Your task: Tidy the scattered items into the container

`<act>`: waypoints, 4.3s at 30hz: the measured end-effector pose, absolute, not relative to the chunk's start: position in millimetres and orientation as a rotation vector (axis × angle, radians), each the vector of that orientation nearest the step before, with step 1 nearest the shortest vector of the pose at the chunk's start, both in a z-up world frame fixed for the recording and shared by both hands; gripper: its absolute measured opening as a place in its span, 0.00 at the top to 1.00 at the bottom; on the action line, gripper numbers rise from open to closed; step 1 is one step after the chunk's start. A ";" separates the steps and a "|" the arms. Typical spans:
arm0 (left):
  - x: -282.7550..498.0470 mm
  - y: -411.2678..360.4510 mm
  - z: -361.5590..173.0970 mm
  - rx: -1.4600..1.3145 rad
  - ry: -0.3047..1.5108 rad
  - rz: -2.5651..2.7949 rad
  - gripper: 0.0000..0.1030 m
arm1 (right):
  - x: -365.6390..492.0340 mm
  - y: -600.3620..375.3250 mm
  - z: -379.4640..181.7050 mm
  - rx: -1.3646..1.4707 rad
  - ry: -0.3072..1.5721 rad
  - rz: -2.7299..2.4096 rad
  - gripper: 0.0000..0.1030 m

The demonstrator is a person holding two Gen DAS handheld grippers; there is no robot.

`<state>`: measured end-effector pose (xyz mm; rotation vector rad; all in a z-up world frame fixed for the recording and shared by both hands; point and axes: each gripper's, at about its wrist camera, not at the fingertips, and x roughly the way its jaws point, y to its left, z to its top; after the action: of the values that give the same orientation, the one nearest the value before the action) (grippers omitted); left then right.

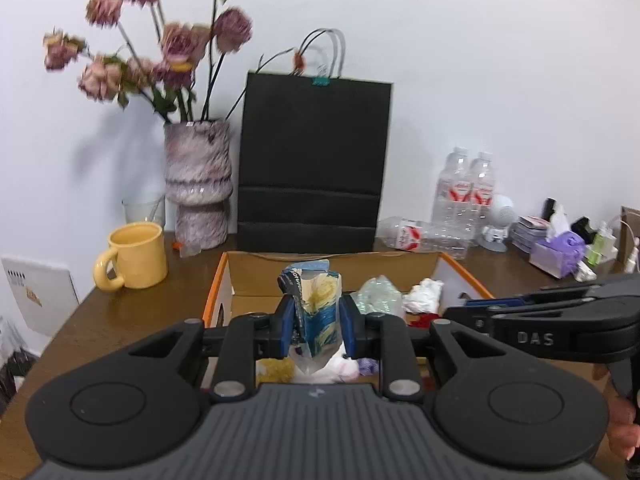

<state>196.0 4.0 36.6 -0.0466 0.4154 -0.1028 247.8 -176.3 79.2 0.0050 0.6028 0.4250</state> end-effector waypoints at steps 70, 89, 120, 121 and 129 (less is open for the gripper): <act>263.2 12.7 7.1 -0.097 0.440 0.013 0.00 | 321.8 -156.9 45.6 -0.100 0.644 0.354 0.02; 159.6 26.5 0.0 -0.166 0.437 0.089 0.00 | 222.6 -161.6 42.3 -0.171 0.597 0.412 0.02; 112.2 -11.1 -71.8 -0.092 0.690 0.235 0.00 | 183.5 -186.3 -27.9 -0.157 0.725 0.400 0.01; 111.8 -11.7 -73.2 -0.087 0.693 0.237 0.00 | 184.0 -187.3 -27.8 -0.160 0.722 0.390 0.01; 113.9 -17.6 -78.2 -0.073 0.702 0.252 0.00 | 187.1 -195.6 -31.4 -0.125 0.716 0.384 0.00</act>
<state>113.9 -17.6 -78.2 -0.0728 0.7016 0.2524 187.1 -195.6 -31.4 -0.1252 0.7162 0.3839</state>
